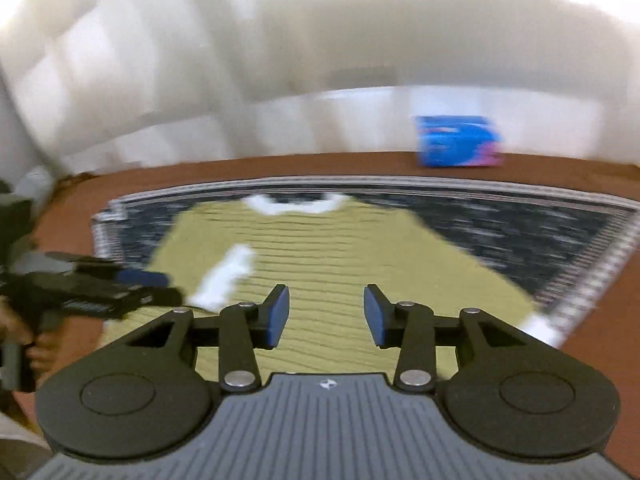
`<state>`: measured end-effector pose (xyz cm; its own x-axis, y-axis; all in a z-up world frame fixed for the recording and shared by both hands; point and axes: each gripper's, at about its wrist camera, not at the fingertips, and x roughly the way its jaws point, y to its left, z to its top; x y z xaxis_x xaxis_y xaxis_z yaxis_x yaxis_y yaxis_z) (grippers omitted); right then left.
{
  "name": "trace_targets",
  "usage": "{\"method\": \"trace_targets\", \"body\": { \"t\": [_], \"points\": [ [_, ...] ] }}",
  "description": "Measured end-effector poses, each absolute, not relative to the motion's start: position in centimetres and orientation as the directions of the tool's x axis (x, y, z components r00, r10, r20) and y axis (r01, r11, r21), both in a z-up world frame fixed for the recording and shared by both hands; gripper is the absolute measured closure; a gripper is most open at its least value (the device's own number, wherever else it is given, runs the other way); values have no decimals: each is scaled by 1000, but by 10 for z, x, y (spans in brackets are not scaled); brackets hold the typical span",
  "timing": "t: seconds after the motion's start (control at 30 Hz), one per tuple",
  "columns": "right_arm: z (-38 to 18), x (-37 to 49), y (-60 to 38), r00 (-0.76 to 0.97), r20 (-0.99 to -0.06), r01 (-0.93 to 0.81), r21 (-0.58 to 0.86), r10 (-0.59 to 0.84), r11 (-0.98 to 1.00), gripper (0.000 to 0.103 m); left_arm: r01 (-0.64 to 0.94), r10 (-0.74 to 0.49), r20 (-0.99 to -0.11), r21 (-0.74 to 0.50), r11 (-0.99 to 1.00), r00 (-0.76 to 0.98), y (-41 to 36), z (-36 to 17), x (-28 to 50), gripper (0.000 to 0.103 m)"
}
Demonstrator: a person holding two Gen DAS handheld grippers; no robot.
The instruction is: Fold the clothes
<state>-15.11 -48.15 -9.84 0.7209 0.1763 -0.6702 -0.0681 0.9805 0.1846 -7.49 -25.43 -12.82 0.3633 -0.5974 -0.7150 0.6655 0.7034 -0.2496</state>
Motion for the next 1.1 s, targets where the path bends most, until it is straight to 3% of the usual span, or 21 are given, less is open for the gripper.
{"method": "trace_targets", "body": {
  "t": [0.17, 0.53, 0.93, 1.0, 1.07, 1.1],
  "points": [
    [-114, -158, -541, 713, -693, 12, 164, 106, 986, 57, 676, -567, -743, -214, 705, 356, -313, -140, -89, 40],
    [-171, -116, -635, 638, -735, -75, 237, 229, 969, 55, 696, -491, -801, -136, 706, 342, -441, -167, -121, 38],
    [-207, -91, -644, 556, -766, -161, 282, 323, 946, 55, 662, -395, -853, -82, 745, 340, -454, -194, -114, 38],
    [-207, -90, -647, 540, -769, -163, 305, 344, 938, 63, 697, -386, -852, -35, 716, 354, -459, -197, -119, 37],
    [-208, -87, -648, 515, -780, -163, 318, 355, 934, 90, 717, -388, -850, -17, 697, 357, -462, -198, -122, 33],
    [-207, -86, -648, 505, -786, -159, 322, 357, 933, 94, 724, -392, -848, -16, 690, 355, -463, -199, -123, 29]
  ]
}}
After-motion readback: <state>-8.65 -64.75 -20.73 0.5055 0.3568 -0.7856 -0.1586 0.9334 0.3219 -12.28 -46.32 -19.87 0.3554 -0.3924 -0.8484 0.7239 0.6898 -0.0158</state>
